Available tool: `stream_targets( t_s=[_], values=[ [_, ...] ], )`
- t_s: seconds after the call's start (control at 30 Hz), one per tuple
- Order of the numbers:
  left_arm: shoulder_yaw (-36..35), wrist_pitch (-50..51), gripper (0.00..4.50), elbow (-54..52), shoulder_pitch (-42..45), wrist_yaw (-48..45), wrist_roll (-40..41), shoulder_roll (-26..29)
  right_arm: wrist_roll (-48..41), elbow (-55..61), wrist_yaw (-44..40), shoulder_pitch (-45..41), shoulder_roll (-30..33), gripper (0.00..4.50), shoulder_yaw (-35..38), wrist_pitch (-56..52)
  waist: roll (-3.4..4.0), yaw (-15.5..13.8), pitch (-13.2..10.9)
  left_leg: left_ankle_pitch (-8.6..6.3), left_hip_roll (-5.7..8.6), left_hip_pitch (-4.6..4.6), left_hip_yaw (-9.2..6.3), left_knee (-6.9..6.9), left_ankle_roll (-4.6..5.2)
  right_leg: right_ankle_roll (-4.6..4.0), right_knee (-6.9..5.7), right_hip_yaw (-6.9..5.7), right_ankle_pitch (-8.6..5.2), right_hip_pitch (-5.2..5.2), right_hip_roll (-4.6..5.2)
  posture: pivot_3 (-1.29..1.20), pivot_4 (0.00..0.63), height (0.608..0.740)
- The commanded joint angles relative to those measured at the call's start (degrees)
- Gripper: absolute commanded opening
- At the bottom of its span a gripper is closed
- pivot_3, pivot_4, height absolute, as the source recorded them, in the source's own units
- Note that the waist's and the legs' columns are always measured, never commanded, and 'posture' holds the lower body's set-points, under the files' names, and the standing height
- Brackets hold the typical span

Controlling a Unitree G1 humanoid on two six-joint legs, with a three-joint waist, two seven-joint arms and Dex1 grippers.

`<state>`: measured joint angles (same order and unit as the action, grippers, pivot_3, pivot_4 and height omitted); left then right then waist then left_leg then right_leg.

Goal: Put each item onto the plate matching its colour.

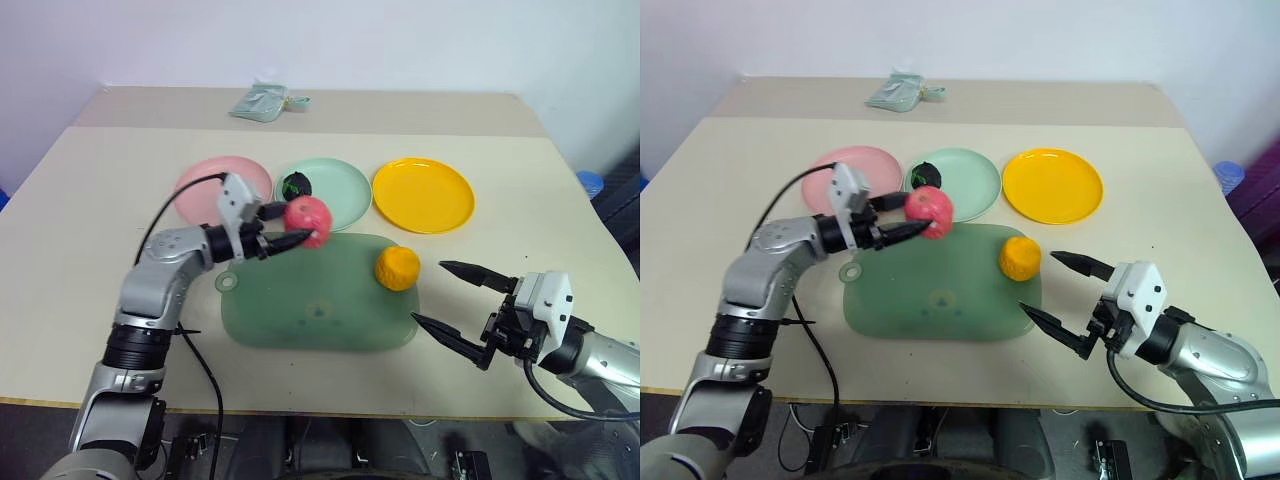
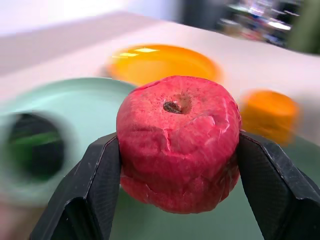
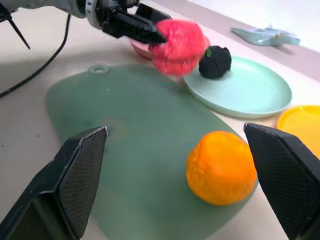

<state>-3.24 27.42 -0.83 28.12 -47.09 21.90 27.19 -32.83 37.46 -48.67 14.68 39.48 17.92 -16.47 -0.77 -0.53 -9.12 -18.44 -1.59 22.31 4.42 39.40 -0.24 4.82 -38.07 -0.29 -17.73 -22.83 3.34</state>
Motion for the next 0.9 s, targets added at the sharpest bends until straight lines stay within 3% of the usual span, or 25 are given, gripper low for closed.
stream_targets(
  t_s=[0.03, 0.3, 0.67, 0.8, 0.9],
  values=[
    [-5.3, 0.7, 3.15, -0.4, -0.1, 6.5, -0.3, 0.9, -0.7, -0.7, -0.9, -2.2, 0.5, 4.50, -1.2, 0.4, -0.02, -0.2, 0.0, 0.00, 0.01, 0.00, 0.00, 0.00, 0.00, 0.00, 0.00, 0.00, 0.00, 0.00, 0.02, 0.00, 0.150, 0.740],
    [-9.3, -4.5, 3.15, 8.9, 2.4, 25.7, -9.4, -0.7, -0.3, -5.2, -3.1, -8.8, 0.7, 4.50, -4.7, 0.5, -0.03, -0.3, 0.0, -0.03, 0.04, 0.01, -0.03, 0.09, 0.05, 0.02, -0.02, -0.04, 0.01, 0.04, 0.07, 0.00, 0.150, 0.740],
    [-7.7, -13.0, 3.15, 20.3, 7.0, 33.4, -12.8, -7.6, -0.6, -6.4, -4.0, -11.4, 0.7, 4.50, -6.4, 0.0, -0.06, -0.2, 0.0, -0.06, 0.04, 0.08, -0.02, 0.22, 0.10, 0.06, -0.04, -0.08, 0.03, 0.04, 0.09, 0.00, 0.150, 0.740],
    [-7.2, -13.9, 4.46, 21.0, 7.3, 32.9, -12.8, -7.8, -0.6, -6.8, -4.2, -11.8, 1.0, 4.50, -6.3, -0.2, -0.06, -0.2, 0.0, -0.06, 0.04, 0.08, -0.01, 0.22, 0.10, 0.06, -0.04, -0.08, 0.03, 0.04, 0.10, 0.00, 0.150, 0.740],
    [-7.2, -13.6, 4.46, 19.8, 6.3, 32.5, -12.6, -7.4, -0.4, -7.1, -4.2, -12.1, 0.9, 4.50, -6.4, -0.2, -0.06, -0.3, 0.0, -0.06, 0.04, 0.08, -0.01, 0.23, 0.10, 0.06, -0.04, -0.08, 0.03, 0.04, 0.10, 0.00, 0.150, 0.740]
  ],
)
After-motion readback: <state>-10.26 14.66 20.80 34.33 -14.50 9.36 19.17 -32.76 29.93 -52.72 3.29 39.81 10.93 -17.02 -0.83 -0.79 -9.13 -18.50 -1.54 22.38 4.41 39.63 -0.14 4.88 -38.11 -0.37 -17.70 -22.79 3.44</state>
